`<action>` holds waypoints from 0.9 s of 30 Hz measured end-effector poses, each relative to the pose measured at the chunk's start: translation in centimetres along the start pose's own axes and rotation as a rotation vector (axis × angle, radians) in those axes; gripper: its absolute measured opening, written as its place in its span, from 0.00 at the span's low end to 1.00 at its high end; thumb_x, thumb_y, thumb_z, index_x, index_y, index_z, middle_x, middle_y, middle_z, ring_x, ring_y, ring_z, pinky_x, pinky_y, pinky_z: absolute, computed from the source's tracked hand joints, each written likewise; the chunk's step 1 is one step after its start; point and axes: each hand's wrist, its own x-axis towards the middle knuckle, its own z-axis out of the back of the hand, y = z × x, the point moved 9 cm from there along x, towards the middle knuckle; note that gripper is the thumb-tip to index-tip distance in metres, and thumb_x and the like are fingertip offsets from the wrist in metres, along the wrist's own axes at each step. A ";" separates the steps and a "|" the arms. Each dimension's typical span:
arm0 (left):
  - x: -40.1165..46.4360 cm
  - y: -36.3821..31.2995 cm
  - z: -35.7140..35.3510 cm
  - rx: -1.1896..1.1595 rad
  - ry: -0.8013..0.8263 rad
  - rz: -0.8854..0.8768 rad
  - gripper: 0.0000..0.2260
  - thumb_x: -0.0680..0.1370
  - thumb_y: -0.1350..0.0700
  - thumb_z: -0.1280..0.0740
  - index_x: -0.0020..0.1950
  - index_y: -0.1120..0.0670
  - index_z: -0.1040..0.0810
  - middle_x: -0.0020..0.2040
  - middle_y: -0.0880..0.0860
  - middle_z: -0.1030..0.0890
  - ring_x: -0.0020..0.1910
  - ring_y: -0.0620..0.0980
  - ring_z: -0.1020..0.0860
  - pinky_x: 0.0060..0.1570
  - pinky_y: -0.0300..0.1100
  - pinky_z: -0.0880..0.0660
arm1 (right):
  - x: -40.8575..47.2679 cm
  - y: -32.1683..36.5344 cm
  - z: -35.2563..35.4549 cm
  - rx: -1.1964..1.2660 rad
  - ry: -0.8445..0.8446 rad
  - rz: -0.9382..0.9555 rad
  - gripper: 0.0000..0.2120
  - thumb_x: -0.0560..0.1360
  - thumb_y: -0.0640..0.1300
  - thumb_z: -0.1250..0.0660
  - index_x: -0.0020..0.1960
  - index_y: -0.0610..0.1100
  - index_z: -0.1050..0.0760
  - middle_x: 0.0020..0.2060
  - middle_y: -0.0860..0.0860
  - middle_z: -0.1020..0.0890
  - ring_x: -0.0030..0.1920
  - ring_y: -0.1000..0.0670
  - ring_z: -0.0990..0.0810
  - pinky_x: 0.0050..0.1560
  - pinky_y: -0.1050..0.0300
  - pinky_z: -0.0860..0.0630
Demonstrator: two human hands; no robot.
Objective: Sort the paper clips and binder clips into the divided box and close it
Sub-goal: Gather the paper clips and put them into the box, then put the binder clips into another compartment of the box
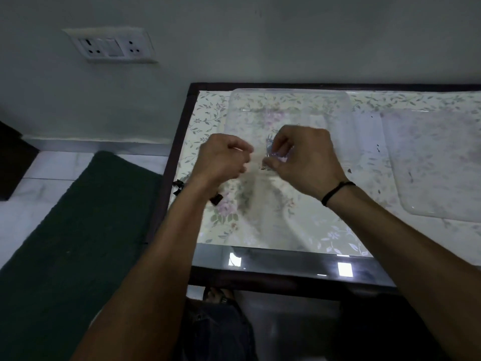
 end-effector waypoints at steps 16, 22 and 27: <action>-0.8 9.2 5.7 0.949 0.196 0.151 0.45 0.63 0.59 0.17 0.75 0.51 0.36 0.69 0.58 0.34 0.66 0.60 0.27 0.59 0.48 0.25 | -4.0 5.3 -16.4 -0.144 0.615 0.142 0.60 0.61 0.58 0.20 0.80 0.41 0.52 0.73 0.43 0.37 0.70 0.41 0.33 0.69 0.51 0.33; -0.8 7.6 3.5 0.915 0.226 0.062 0.28 0.66 0.54 0.20 0.62 0.53 0.28 0.58 0.55 0.23 0.48 0.50 0.26 0.42 0.41 0.30 | -3.9 4.9 -16.3 -0.057 0.591 0.054 0.38 0.63 0.54 0.20 0.67 0.43 0.31 0.59 0.45 0.30 0.54 0.44 0.23 0.53 0.55 0.25; -1.1 6.8 1.3 0.911 0.278 0.084 0.23 0.69 0.54 0.23 0.60 0.56 0.26 0.55 0.55 0.20 0.52 0.53 0.22 0.42 0.42 0.28 | -3.9 3.6 -15.5 -0.040 0.551 -0.016 0.24 0.66 0.49 0.24 0.57 0.43 0.29 0.55 0.44 0.30 0.47 0.43 0.23 0.43 0.57 0.29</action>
